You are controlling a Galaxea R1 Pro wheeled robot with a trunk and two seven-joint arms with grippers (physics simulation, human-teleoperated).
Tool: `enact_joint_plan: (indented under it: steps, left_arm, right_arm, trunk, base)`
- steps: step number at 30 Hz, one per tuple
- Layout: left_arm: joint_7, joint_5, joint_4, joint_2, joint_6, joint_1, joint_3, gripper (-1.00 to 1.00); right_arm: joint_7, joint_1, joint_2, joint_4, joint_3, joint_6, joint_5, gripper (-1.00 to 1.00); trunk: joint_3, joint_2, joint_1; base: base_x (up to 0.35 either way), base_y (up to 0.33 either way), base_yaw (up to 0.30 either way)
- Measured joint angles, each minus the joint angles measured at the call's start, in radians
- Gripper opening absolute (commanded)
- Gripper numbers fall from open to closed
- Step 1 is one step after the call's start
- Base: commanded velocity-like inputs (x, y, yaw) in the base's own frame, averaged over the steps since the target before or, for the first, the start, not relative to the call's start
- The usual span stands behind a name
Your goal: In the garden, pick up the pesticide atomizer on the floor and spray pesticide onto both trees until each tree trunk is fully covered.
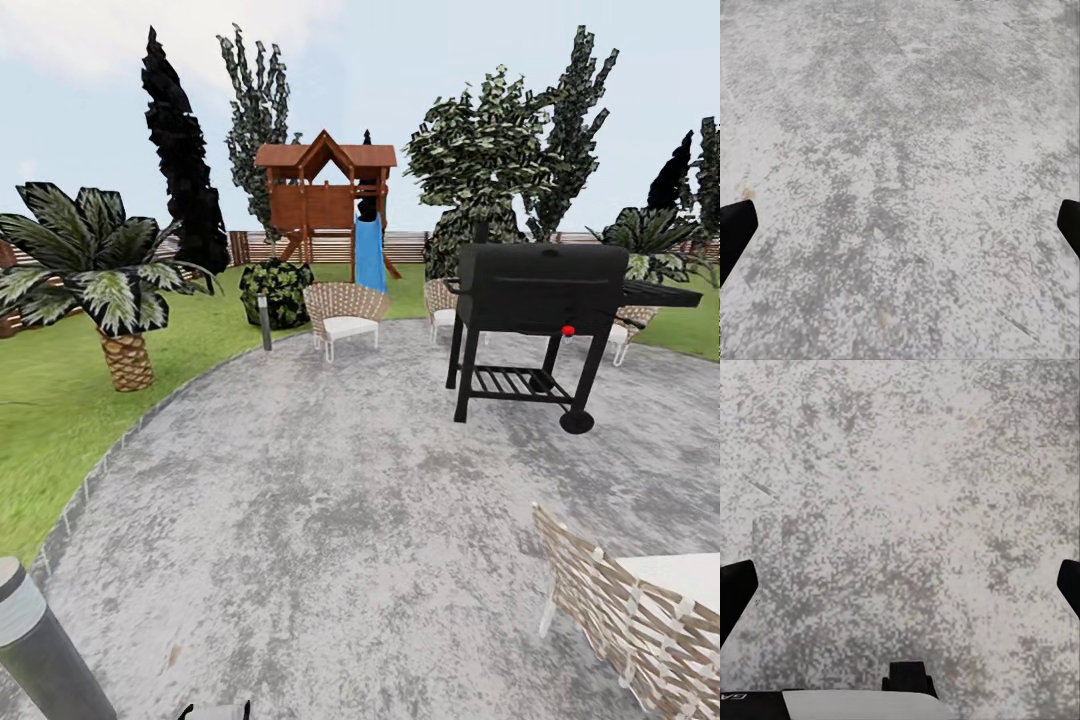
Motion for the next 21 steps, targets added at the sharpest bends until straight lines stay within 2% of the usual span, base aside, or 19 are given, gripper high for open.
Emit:
enact_joint_plan:
  steps: [19,21]
  left_arm:
    - [0.0,0.0,0.0,0.0,0.0,0.0,0.0,1.0]
    - [0.0,0.0,0.0,0.0,0.0,0.0,0.0,1.0]
  right_arm:
    - [0.0,0.0,0.0,0.001,0.0,-0.001,0.002,1.0]
    - [0.0,0.0,0.0,0.001,-0.001,-0.001,0.001,1.0]
  trunk:
    - [0.0,0.0,0.0]
    - [0.0,0.0,0.0]
  base:
    - [0.262,0.215,-0.005]
    - [0.264,0.184,-0.208]
